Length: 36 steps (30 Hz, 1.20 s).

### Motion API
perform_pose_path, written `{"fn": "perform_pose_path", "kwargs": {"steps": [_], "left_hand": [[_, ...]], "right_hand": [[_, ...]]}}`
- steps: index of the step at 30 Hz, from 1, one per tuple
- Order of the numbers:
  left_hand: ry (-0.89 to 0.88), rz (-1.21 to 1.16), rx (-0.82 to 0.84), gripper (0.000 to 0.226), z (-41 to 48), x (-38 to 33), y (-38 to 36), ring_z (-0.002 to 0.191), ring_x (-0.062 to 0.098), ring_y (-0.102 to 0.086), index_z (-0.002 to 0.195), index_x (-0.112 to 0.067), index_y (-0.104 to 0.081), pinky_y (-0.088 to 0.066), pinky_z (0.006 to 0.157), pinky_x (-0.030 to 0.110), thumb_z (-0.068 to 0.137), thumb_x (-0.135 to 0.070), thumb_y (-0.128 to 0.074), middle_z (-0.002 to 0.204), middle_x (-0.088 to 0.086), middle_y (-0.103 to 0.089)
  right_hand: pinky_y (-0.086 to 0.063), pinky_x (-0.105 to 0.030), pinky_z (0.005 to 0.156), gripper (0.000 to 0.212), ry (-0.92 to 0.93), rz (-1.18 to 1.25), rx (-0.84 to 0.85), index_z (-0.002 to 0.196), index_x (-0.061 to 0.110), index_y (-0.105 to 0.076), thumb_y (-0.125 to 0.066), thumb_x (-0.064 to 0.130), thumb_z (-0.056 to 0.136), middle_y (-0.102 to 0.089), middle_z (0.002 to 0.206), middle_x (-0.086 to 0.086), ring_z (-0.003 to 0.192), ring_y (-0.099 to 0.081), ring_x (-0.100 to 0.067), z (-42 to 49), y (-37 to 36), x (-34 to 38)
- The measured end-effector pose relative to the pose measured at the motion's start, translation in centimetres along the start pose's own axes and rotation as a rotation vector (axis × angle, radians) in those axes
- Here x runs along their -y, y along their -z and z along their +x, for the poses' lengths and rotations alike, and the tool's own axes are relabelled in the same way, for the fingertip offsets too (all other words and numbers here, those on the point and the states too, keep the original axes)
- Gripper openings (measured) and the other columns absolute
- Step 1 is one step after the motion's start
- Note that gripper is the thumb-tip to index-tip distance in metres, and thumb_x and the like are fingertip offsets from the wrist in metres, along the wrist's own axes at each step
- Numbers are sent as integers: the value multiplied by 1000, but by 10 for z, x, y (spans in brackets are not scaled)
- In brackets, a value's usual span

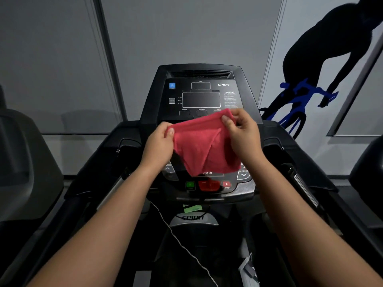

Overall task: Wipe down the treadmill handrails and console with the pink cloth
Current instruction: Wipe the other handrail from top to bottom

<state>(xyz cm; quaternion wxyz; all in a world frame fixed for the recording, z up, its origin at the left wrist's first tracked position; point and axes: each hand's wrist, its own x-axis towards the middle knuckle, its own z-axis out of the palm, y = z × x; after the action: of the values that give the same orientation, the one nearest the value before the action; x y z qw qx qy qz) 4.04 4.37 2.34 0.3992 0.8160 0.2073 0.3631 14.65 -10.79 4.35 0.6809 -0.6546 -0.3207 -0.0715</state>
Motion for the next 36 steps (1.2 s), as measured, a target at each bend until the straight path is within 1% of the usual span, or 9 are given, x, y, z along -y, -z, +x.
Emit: {"fn": "perform_pose_path", "kwargs": {"steps": [2,4,7,9,14,22,25,28,36], "left_hand": [[10,-87,-76,21,8,-3,-8,75,11,-50,101,-9,-56,-35,60,21,103,-17,-37,81,-3,-54],[50,-169,-93,24,13,-5,-14,88,12,-51,110,-9,-53,-35,66,18,104,-23,-35,94,-3,-55],[106,-237,114,34,20,-1,-19,90,3,-55,124,-23,-42,-41,71,5,94,-35,-54,102,-9,-53],[85,-211,172,51,26,2,-21,88,0,-58,128,-27,-41,-45,78,9,86,-25,-70,100,-9,-57],[-18,-168,-146,17,34,1,-37,87,-5,-52,107,-17,-56,-31,73,-6,93,-8,-59,97,-15,-55],[-188,-100,-185,10,51,3,-44,92,-5,-52,102,-22,-51,-37,79,3,96,-14,-55,97,-17,-55],[-67,41,-73,24,64,21,-54,102,11,-54,116,-18,-53,-41,89,19,93,-18,-60,113,-1,-56],[99,251,54,56,62,46,-65,123,26,-46,139,-16,-41,-36,105,34,90,-23,-65,138,9,-37],[-2,410,76,43,44,60,-82,129,24,-39,134,-13,-50,-27,109,30,93,-25,-58,134,6,-46]], "right_hand": [[-41,-10,62,16,-26,7,-16,86,19,-60,-54,7,94,-60,72,12,59,-53,9,4,-2,-9],[-44,-15,70,17,-71,25,-17,86,20,-61,-53,8,95,-62,76,10,67,-55,6,7,-5,-18],[-45,-20,71,14,-152,56,-34,87,18,-64,-54,12,95,-64,79,8,71,-57,-2,15,-3,-30],[-43,-16,68,10,-145,42,-87,90,15,-64,-55,14,94,-62,77,10,67,-55,5,22,2,-37],[-38,-11,60,10,-92,-103,-87,91,20,-55,-49,26,98,-56,74,15,66,-51,7,23,-2,-54],[-36,-10,56,20,-120,-185,-31,87,15,-53,-44,26,100,-52,71,12,64,-48,-1,50,-2,-57],[-42,-25,76,25,-245,-294,58,105,12,-58,-43,32,100,-63,92,1,89,-58,-18,57,-3,-75],[-37,-37,96,47,-275,-670,227,138,5,-40,-42,33,99,-49,129,-19,119,-47,-35,47,-4,-104],[-36,-40,101,40,-73,-846,290,131,7,-50,-46,25,95,-49,125,-13,120,-42,-30,18,-9,-118]]}}
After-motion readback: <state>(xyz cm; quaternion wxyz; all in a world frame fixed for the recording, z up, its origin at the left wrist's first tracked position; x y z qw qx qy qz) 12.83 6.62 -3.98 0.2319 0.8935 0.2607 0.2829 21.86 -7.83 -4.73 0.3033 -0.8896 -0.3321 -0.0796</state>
